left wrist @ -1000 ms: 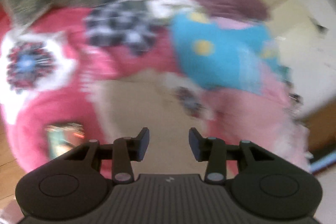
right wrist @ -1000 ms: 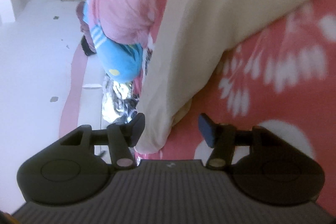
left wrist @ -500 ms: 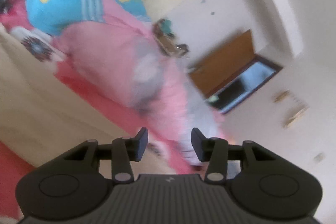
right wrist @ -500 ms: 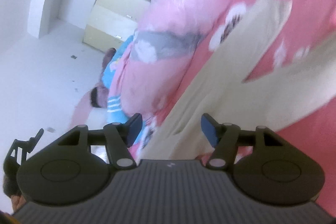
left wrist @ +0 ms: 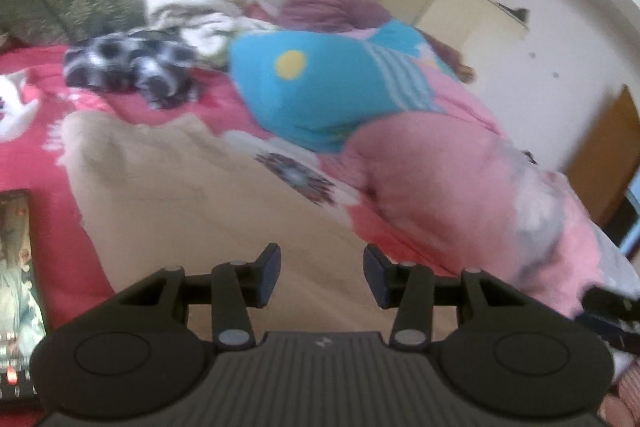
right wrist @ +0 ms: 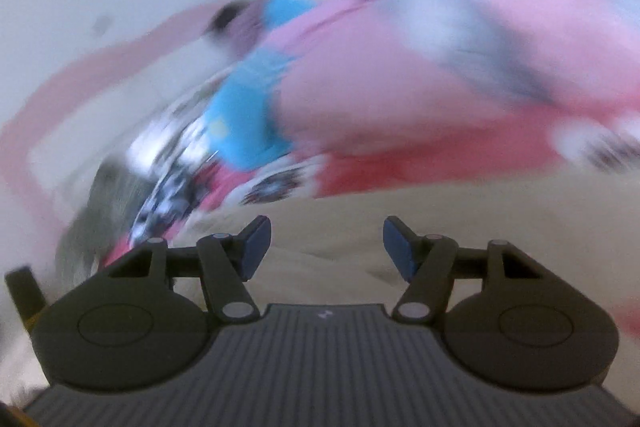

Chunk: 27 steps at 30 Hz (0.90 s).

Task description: Fold clothes

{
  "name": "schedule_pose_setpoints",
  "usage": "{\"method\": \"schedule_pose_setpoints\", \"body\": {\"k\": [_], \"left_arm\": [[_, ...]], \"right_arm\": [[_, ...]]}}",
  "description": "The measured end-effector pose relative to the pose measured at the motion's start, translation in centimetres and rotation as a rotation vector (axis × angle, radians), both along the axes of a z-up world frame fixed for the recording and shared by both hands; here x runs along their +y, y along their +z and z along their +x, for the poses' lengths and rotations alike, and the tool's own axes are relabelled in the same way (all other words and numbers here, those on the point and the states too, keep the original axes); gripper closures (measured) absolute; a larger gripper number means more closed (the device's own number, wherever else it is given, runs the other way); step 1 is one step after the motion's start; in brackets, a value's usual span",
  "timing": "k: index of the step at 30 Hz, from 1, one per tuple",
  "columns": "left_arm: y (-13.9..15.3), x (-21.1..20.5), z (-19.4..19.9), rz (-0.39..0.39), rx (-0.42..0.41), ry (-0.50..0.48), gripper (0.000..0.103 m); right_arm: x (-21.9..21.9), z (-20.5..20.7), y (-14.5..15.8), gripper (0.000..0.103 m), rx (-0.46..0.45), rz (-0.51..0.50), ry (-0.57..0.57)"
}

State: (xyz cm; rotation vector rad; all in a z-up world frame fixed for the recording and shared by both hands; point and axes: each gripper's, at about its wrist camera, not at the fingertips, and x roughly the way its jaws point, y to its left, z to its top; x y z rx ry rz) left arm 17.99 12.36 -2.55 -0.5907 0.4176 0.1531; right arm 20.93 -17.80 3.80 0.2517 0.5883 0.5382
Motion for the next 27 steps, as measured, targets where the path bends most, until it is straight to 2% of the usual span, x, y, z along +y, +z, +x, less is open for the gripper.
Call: {"method": "schedule_pose_setpoints", "body": {"k": [3,6,10,15,18,20,23,27], "left_arm": [[-1.0,1.1,0.8,-0.008,0.005,0.021,0.058],[-2.0,1.5,0.8,-0.017,0.013,0.028,0.058],[-2.6,1.9,0.8,-0.062,0.024,0.015,0.058],[-3.4,2.5,0.5,-0.084,0.026,0.020,0.063],[-3.6,3.0,0.5,-0.117,0.032,0.030,0.067],[-3.6,3.1,0.4,-0.125,0.034,0.031,0.067],[-3.7,3.3,0.3,-0.139,0.034,0.033,0.069],[-3.7,3.6,0.2,-0.157,0.033,0.034,0.070]], "right_arm": [[5.4,7.1,-0.1,0.040,0.049,-0.114,0.157],[10.5,12.8,-1.1,0.040,0.107,-0.169,0.303],[18.6,18.0,-2.8,0.041,0.123,-0.251,0.538],[27.6,21.4,-5.5,0.042,0.150,-0.357,0.750],[31.1,22.1,-7.1,0.042,0.161,-0.408,0.815],[32.5,22.4,-8.2,0.041,0.180,-0.427,0.806],[33.4,22.2,-9.7,0.041,0.231,-0.453,0.801],[32.8,21.4,-9.8,0.044,0.253,-0.447,0.808]]}}
